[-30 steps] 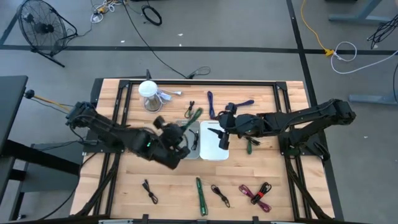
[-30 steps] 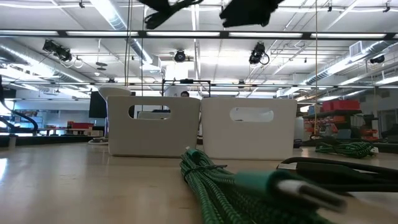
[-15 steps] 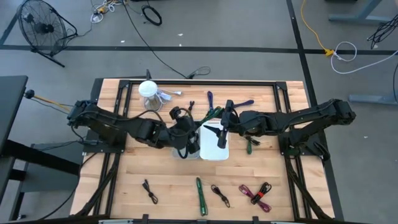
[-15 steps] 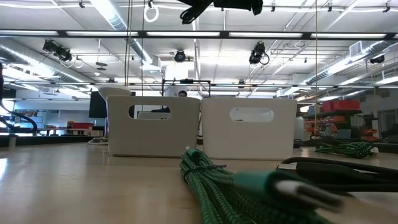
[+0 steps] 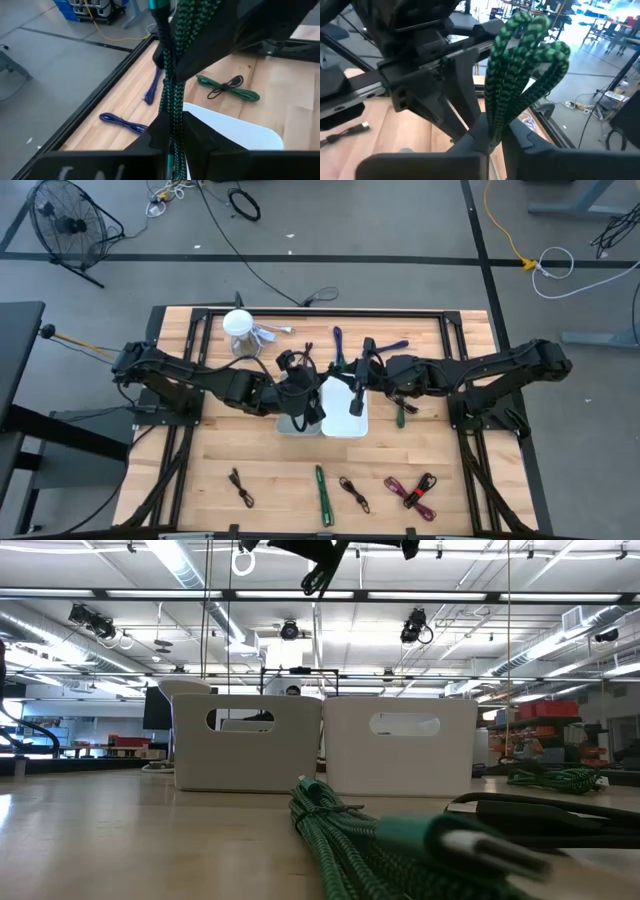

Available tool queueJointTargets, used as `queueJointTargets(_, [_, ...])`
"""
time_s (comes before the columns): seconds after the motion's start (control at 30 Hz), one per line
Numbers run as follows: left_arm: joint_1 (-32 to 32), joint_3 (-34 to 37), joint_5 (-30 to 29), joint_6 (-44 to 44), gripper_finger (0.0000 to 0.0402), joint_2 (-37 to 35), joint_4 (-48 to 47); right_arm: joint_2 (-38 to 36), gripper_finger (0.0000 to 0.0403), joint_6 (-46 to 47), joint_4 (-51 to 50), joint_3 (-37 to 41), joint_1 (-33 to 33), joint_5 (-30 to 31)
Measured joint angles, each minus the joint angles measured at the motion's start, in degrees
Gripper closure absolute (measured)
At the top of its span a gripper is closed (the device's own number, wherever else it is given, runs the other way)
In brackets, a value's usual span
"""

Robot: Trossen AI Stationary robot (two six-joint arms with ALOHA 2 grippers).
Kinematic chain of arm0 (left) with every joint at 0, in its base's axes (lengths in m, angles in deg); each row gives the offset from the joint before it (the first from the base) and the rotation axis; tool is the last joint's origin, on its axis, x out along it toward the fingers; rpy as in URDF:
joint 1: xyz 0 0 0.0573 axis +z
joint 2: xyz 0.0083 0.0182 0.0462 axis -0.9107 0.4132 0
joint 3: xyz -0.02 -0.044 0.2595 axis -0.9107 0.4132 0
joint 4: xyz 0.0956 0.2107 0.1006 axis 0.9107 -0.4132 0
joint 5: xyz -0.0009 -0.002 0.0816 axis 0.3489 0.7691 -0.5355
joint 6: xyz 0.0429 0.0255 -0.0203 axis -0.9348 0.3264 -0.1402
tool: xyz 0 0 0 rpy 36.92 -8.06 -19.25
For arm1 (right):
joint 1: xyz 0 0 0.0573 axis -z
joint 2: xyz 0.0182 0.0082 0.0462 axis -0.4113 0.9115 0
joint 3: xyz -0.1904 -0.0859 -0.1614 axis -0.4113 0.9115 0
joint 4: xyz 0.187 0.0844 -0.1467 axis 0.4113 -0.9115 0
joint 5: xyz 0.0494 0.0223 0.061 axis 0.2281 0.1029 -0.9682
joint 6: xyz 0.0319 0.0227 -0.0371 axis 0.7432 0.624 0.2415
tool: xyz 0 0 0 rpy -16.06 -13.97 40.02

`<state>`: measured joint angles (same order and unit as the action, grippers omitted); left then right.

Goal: Pick & Place USB Port
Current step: Put the green charger cable into the white bin

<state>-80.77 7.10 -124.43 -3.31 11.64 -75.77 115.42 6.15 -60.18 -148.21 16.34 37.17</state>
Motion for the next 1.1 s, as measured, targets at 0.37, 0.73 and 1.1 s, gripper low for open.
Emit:
queueJointTargets(0.37, [-0.14, 0.00, -0.99, -1.18, 0.0316, -0.07, -5.45, -1.70, 0.0391, 4.93, -14.23, 0.00, -0.02, 6.42])
queueJointTargets(0.73, [0.31, 0.00, -7.45, -0.82, 0.0326, -0.13, -11.81, -0.74, 0.0392, 21.01, -23.12, 4.41, -1.35, -3.56])
queueJointTargets(1.1, [2.92, 0.00, -7.64, 0.47, 0.0326, -0.22, -18.77, -0.74, 0.0392, 31.46, -6.38, 17.21, -0.52, -13.41])
